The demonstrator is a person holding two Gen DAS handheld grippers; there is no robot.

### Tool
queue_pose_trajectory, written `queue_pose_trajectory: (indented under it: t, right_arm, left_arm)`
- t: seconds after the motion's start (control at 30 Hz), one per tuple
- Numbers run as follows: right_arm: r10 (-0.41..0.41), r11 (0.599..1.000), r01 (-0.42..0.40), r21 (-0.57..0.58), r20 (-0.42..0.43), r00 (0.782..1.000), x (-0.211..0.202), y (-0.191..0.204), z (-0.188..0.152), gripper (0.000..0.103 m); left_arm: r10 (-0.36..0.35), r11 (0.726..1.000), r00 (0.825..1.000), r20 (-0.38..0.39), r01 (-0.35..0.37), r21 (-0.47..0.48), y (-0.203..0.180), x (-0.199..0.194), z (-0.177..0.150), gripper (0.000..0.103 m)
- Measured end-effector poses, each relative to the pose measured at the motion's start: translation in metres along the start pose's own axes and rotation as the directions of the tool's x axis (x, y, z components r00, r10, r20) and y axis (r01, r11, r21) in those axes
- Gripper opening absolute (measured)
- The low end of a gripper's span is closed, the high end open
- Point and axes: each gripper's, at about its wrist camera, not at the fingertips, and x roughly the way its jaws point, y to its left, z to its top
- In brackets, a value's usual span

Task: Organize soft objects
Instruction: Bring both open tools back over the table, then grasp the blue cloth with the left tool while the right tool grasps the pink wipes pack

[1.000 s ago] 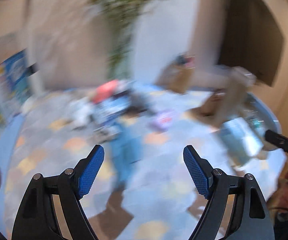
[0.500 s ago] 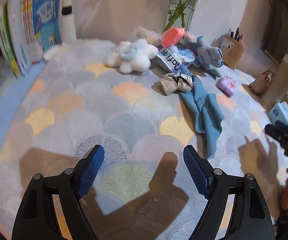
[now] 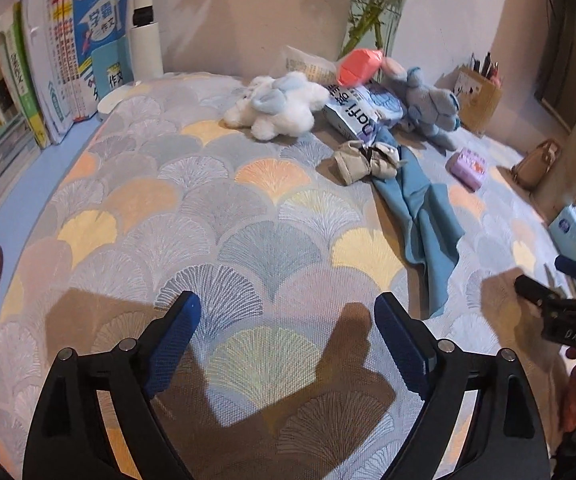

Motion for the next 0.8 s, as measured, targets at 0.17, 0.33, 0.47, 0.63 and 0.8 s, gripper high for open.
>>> queue_pose_trajectory:
  t: [0.17,0.33,0.47,0.63,0.8]
  right_arm:
    - [0.041,0.999,-0.041,0.032,-0.020,0.999,0.004,-0.006,0.001,0.103]
    - [0.056,0.997,-0.055,0.045,-0.026,0.998,0.006,-0.006,0.002,0.103]
    - [0.066,0.996,-0.065,0.054,-0.030,0.997,0.007,-0.007,0.002,0.103]
    - [0.072,0.996,-0.069,0.057,-0.036,0.997,0.008,-0.007,0.003,0.103]
    - [0.157,0.983,-0.143,0.119,-0.120,0.980,0.010,-0.020,0.010,0.103]
  left_arm:
    - [0.000,1.000,1.000,-0.002,0.000,0.003,0.000,0.000,0.000,0.090]
    - [-0.008,1.000,1.000,-0.004,0.008,0.004,0.000,0.000,0.000,0.092]
    - [-0.009,1.000,1.000,-0.006,0.009,0.005,0.000,0.000,0.000,0.093]
    - [-0.023,1.000,1.000,-0.002,0.023,-0.003,-0.003,-0.007,0.004,0.092]
    - [-0.134,0.991,0.990,0.035,0.133,0.022,-0.034,-0.030,0.023,0.093]
